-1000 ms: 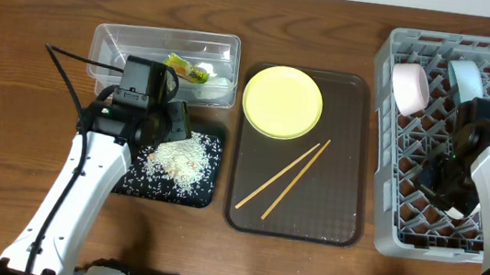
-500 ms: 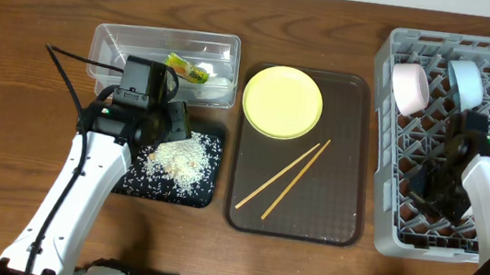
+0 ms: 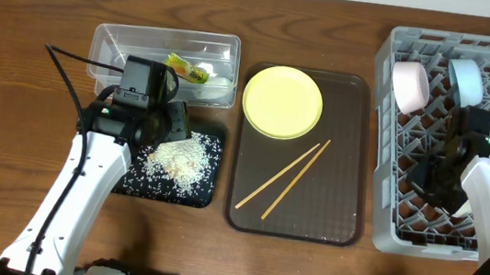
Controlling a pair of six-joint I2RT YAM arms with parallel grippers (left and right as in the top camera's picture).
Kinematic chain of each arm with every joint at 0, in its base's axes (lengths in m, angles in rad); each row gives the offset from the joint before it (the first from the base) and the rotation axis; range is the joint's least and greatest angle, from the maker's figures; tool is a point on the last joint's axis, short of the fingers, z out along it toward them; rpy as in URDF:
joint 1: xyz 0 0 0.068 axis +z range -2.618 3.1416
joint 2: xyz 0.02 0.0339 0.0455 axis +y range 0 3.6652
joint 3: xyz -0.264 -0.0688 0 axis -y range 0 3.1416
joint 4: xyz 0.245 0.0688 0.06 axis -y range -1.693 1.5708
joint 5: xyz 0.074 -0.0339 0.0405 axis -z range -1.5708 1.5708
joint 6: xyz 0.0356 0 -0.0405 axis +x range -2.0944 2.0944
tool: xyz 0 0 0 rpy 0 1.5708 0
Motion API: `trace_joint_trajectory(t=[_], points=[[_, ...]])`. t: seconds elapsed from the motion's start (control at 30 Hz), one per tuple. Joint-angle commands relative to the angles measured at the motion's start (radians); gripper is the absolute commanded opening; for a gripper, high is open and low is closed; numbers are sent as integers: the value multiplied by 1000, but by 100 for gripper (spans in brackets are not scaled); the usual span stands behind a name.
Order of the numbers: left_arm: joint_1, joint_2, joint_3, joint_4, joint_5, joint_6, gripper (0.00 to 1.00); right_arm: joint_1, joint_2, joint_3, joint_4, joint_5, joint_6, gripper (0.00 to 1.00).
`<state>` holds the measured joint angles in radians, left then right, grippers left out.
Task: Sort waste into correct bins and load items into the dishwasher rack
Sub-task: 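Lower the light-blue bowl into the rack and open the right gripper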
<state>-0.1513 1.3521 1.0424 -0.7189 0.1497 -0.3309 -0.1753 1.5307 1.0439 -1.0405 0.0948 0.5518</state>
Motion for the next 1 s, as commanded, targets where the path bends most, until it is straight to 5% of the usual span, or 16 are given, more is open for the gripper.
trace_joint_trajectory(t=[0.0,0.97], points=[[4,-13,4,-2,-12,20,57,-1,-1,2,20,-16,16,1],[4,-13,4,-2,-12,20,57,-47,-1,1,-10,211,64,1]])
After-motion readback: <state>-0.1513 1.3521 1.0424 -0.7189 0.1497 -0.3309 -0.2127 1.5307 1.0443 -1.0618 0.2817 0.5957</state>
